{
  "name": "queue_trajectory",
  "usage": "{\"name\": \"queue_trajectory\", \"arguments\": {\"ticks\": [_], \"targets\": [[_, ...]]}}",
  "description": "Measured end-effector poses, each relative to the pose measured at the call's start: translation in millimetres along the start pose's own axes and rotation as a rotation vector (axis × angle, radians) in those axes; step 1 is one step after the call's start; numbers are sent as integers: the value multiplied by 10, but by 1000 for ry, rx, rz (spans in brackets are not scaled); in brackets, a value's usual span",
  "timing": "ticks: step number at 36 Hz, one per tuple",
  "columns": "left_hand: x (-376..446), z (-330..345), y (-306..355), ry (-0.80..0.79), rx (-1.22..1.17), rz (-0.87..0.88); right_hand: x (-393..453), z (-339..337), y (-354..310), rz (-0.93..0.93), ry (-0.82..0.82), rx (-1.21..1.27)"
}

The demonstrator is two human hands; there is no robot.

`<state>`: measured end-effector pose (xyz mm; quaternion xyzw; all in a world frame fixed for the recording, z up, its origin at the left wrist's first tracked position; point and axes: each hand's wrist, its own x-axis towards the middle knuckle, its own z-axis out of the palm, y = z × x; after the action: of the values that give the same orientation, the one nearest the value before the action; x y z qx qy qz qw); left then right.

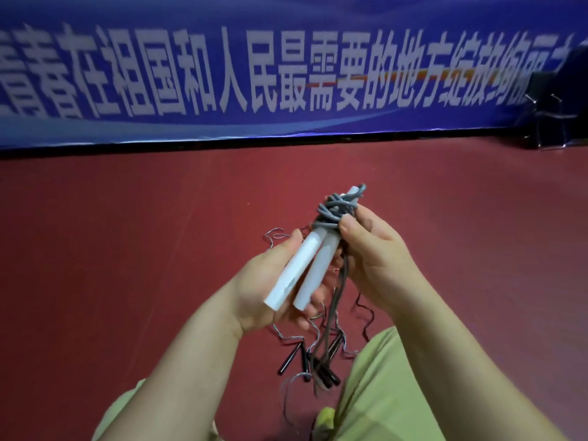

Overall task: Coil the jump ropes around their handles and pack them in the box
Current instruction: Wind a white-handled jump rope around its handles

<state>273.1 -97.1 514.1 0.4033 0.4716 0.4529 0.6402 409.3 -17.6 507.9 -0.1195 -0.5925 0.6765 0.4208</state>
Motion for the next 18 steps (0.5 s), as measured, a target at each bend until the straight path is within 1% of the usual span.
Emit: {"name": "queue_trajectory", "arguments": {"ticks": [7,10,12,14,18], "targets": [[-332,219,87,119,272,136,-208,95,-302,2,-25,-75],[-468,317,142,220,390,199,-285,163,-455,-21,-50,-158],[-553,382,188,304,458,247,-339,236,-526,-22,30,-213],[-625,412,231,379,539,279,-396,316,-577,-13,129,-216],[-788,439,267,426,610,331,-524,476,-681,-6,187,-184]]}}
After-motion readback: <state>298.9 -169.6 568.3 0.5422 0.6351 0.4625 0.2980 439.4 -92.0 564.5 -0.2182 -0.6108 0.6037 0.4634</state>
